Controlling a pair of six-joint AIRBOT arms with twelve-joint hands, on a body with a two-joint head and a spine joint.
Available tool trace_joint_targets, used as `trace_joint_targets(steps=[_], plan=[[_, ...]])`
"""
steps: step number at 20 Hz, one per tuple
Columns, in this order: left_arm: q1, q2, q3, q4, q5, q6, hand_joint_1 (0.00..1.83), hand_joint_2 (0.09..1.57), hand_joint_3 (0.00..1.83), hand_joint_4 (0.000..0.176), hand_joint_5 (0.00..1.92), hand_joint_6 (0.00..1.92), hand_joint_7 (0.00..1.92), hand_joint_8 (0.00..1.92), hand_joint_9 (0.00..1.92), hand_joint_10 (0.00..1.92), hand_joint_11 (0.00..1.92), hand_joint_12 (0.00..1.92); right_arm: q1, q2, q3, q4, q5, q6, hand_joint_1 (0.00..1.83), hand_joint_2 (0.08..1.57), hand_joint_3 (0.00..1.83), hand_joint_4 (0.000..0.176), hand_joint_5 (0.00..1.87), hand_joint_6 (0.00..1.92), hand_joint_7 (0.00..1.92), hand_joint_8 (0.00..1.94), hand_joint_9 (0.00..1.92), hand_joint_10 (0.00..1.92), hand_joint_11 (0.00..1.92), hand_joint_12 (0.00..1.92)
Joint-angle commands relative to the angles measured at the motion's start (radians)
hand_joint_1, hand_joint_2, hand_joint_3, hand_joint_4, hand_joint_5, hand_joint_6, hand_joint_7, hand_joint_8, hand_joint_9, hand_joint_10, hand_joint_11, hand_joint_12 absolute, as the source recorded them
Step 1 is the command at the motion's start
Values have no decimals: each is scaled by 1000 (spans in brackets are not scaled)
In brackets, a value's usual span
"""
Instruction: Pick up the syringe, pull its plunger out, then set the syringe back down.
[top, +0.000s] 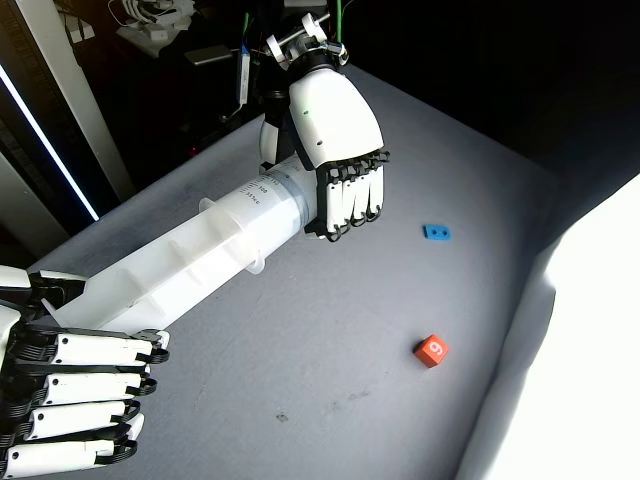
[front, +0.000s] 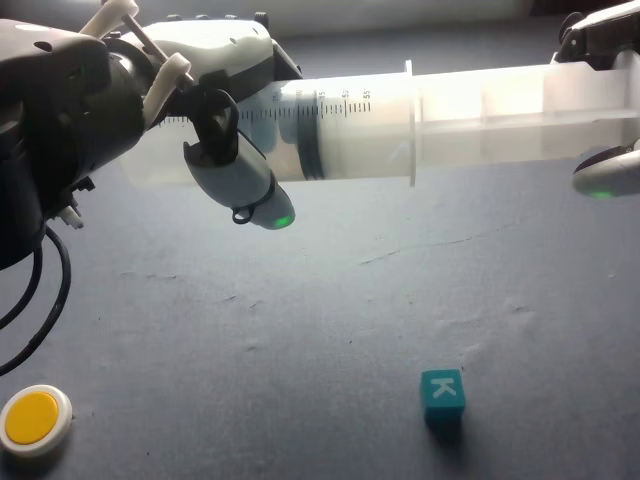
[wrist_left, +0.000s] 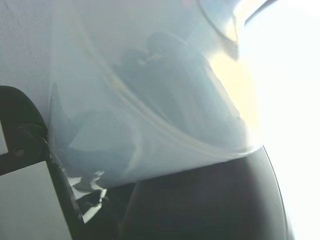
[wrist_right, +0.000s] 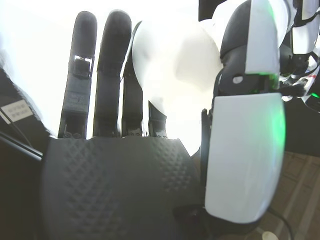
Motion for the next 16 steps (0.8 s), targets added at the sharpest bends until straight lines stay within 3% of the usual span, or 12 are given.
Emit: trace_joint_targets(steps=[1,2,4,11,13,15,16], plan=[[-17,13,7,57,-38,7,1344,1206,0,0,742,1193,847,1270,694,1523,502,1583,4,11,11,-1,126,-10,1361,1149,1,0,900,1052,960,1138,748,1269,471,966],[-18,13,8,56,-38,7,1225,1202,0,0,755,1192,874,1298,659,1300,498,1569,4,12,15,-1,126,-10,1359,1156,1,0,892,1064,943,1166,735,1286,464,962],[-18,13,8,56,-38,7,1342,1199,0,0,735,1233,874,1208,708,1477,492,1507,4,12,20,-1,128,-10,1359,1155,1,0,893,1052,946,1175,735,1282,468,968],[-18,13,8,56,-38,7,1350,1183,0,0,770,1271,906,1121,735,1398,545,1428,4,12,20,-1,128,-10,1360,1155,1,0,899,1015,940,1190,736,1300,447,997],[-18,13,8,56,-38,7,1342,1201,2,0,734,1385,864,1135,708,1410,514,1392,4,12,20,-1,128,-9,1361,1149,0,0,909,1014,956,1143,751,1287,463,998],[-18,13,7,56,-38,7,1343,1197,0,0,750,1401,867,1115,714,1369,545,1320,4,12,19,-1,128,-6,1356,1167,2,0,878,1052,907,1227,725,1331,454,994],[-18,13,7,56,-38,7,1340,1205,1,0,737,1423,851,1143,700,1382,538,1322,4,12,19,-1,128,-5,1210,1190,0,0,828,1160,856,1253,665,893,388,983]])
